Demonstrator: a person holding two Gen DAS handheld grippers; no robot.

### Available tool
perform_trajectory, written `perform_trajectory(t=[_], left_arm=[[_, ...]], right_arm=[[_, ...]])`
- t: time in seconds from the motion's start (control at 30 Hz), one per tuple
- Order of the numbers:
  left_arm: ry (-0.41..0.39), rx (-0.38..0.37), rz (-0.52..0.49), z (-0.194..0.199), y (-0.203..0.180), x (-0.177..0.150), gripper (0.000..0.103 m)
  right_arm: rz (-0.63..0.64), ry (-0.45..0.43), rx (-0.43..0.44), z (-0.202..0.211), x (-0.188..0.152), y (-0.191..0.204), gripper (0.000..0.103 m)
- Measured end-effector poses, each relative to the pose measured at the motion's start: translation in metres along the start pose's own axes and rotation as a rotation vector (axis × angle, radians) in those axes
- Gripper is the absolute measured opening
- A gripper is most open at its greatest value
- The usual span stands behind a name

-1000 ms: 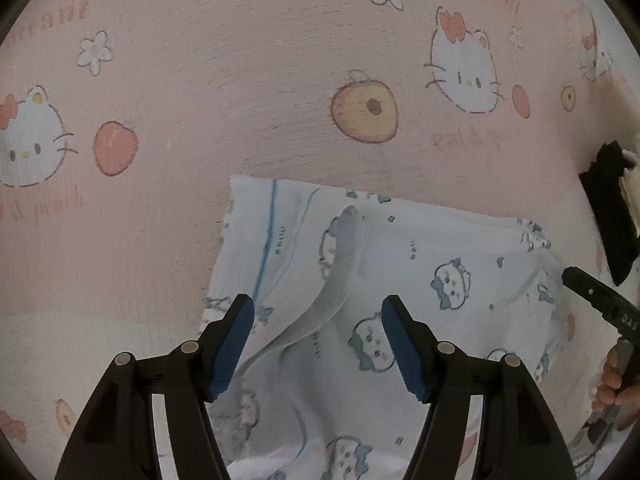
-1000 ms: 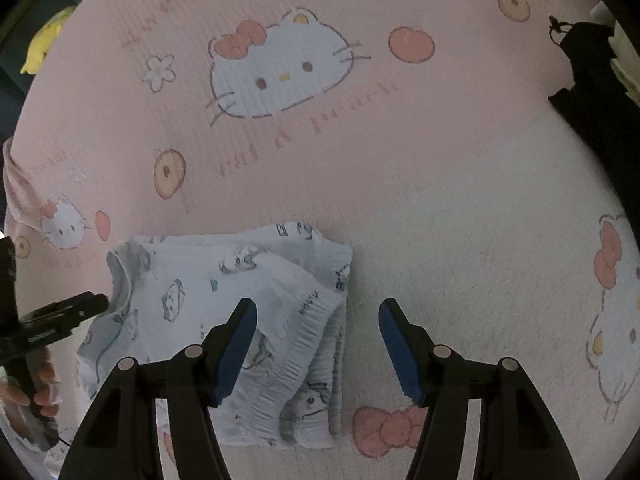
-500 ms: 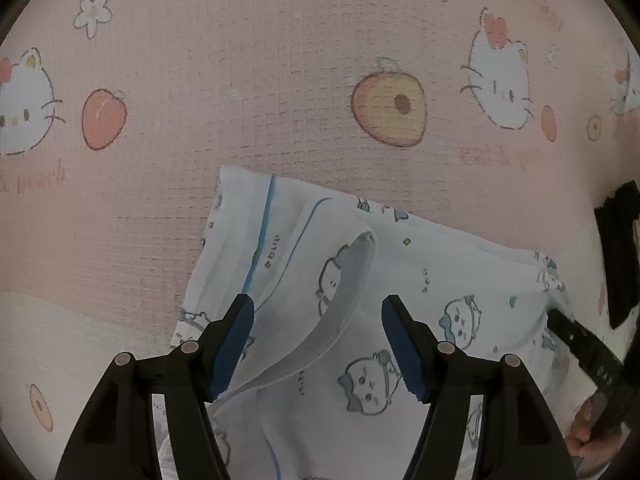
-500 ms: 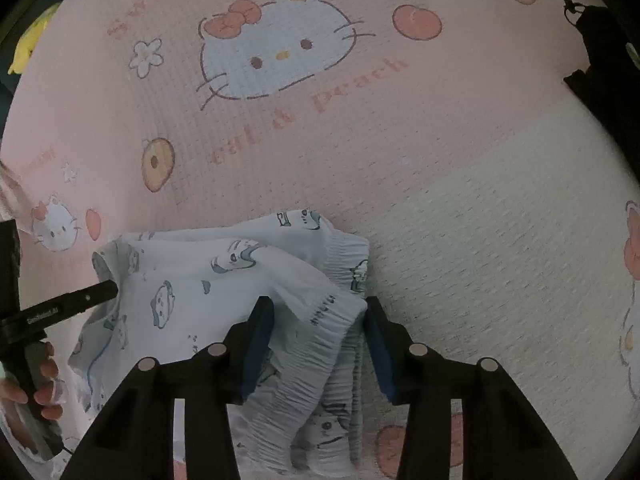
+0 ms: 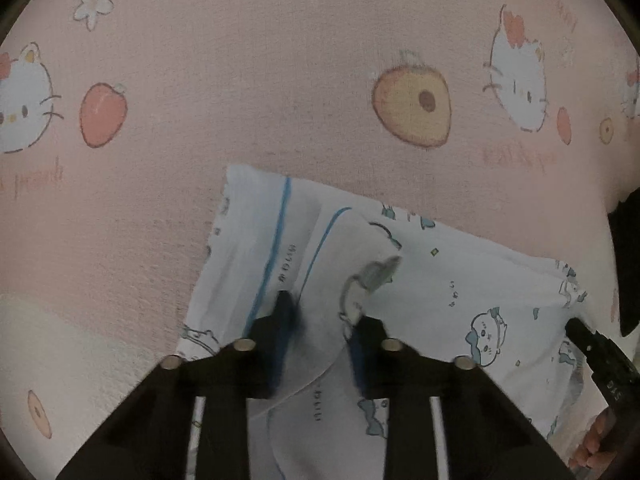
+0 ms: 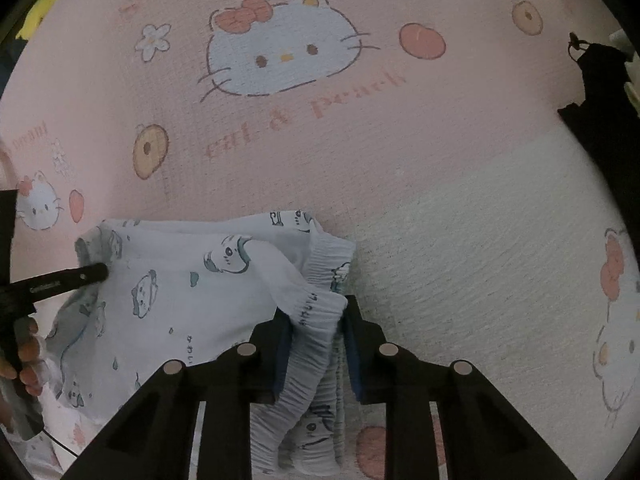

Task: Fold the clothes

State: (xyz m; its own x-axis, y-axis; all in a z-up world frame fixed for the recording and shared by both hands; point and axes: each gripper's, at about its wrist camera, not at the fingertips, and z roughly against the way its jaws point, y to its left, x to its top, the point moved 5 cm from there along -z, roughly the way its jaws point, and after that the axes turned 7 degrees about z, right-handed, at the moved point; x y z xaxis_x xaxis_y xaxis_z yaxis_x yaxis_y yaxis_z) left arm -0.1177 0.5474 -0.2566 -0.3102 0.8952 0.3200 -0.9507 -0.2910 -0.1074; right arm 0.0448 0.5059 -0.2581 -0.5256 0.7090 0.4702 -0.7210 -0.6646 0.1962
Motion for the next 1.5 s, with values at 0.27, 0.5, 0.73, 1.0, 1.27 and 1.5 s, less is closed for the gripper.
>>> perform_trajectory(t=[0.27,0.5,0.73,1.0,1.27,1.5], left_arm=[[-0.033,0.013,-0.029,0.013,0.011,0.002,0.014],[-0.064,0.028,-0.052,0.022,0.017,0.004,0.007],[-0.077,0.018,-0.023,0.029,0.032,-0.009,0.007],[-0.066,-0.003,-0.012,0.032,0.035,-0.008,0.007],[-0.079,-0.001,-0.024,0.039,0.029,-0.004,0.007],[-0.083,0.010,-0.017,0.044,0.036,-0.002,0.007]], right_arm=[[0.060,-0.042,-0.040,0.014,0.001,0.008,0.022],[0.076,-0.050,-0.042,0.021,0.003,0.007,0.022],[0.079,-0.080,-0.007,0.032,0.004,0.006,0.022],[0.089,-0.051,-0.025,0.023,0.004,0.004,0.027],[0.129,-0.133,-0.075,0.038,0.005,0.006,0.031],[0.063,-0.112,-0.007,0.031,0.012,-0.006,0.010]])
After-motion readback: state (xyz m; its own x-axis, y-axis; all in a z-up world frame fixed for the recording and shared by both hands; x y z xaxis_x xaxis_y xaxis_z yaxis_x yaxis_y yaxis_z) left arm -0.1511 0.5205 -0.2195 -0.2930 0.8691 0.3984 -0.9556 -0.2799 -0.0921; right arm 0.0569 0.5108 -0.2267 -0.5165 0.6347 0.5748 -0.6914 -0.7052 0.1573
